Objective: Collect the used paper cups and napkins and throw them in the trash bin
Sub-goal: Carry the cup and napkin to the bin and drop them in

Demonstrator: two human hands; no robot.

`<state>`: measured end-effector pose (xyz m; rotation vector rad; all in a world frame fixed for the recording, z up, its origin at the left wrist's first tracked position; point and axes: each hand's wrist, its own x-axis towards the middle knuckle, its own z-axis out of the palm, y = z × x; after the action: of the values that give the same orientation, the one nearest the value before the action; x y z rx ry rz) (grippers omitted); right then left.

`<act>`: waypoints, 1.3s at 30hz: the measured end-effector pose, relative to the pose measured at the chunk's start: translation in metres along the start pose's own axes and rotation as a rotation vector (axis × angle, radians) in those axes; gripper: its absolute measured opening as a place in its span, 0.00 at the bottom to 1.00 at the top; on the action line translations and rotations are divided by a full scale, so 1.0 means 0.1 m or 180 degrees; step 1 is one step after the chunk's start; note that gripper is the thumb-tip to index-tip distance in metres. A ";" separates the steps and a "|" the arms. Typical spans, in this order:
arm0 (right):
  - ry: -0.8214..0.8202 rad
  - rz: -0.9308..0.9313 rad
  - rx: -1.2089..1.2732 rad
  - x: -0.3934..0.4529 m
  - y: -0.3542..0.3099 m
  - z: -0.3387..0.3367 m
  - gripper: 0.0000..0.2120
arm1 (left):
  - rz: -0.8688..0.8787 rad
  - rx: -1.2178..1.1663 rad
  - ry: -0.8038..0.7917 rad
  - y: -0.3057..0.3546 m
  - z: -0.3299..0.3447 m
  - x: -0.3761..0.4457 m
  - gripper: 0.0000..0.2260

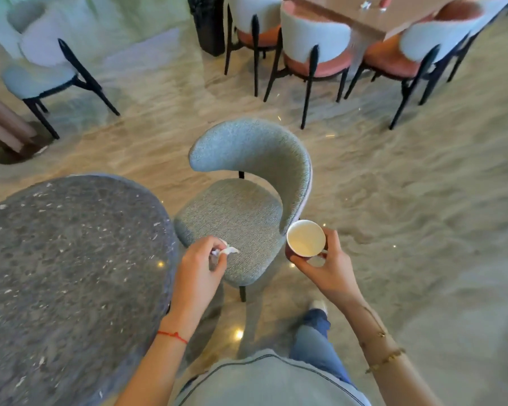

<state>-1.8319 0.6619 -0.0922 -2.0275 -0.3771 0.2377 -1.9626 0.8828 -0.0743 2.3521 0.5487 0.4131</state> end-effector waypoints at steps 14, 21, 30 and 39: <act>0.0356 0.0151 -0.0193 1.48 0.89 -2.28 0.29 | 0.0315 -0.0263 0.0026 1.93 1.75 1.48 0.05; 0.0460 0.0361 -0.0120 2.29 1.21 -2.77 0.29 | 0.0284 -0.0125 -0.0098 2.31 2.30 2.23 0.07; 0.0301 0.0313 -0.0167 3.94 1.44 -2.99 0.29 | 0.0236 -0.0077 0.0013 2.35 2.95 3.75 0.08; 0.0243 0.0078 -0.0109 6.03 1.22 -3.13 0.29 | 0.0288 -0.0050 0.0280 2.52 3.25 5.64 0.08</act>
<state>-1.1490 0.5699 -0.0593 -2.0692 -0.3105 0.1696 -1.2687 0.8092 -0.0560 2.3585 0.4790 0.5624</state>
